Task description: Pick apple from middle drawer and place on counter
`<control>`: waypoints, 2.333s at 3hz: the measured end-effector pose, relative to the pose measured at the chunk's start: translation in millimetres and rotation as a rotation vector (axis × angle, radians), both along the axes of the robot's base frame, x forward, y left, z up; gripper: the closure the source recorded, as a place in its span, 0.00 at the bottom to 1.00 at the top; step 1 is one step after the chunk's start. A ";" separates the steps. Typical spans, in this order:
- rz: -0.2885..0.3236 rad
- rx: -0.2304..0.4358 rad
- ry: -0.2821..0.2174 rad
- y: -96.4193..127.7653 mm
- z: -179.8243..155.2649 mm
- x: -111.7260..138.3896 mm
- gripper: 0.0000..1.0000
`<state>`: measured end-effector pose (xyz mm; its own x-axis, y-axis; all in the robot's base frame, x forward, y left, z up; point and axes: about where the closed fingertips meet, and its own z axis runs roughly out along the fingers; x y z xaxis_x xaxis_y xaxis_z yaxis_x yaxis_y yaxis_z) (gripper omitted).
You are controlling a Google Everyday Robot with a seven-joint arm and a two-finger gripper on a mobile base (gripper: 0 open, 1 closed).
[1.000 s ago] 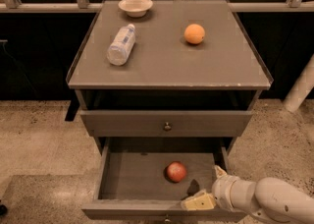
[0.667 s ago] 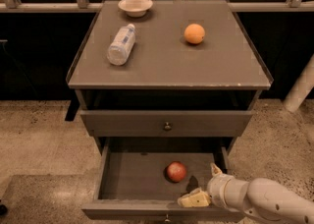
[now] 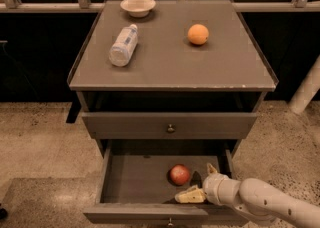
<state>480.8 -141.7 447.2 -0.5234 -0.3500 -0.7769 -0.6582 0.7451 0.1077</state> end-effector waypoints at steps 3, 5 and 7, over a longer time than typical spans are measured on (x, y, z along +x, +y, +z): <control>0.049 0.064 0.013 60.3 -58.0 45.2 0.00; 0.063 0.061 0.036 74.4 -76.9 53.4 0.19; 0.064 0.062 0.036 74.4 -76.9 53.4 0.65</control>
Offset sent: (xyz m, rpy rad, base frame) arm 0.0545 0.0637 -0.0602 0.0736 -0.0019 0.0404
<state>534.2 -67.3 370.2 -0.5295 -0.3356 -0.7791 -0.6988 0.6932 0.1764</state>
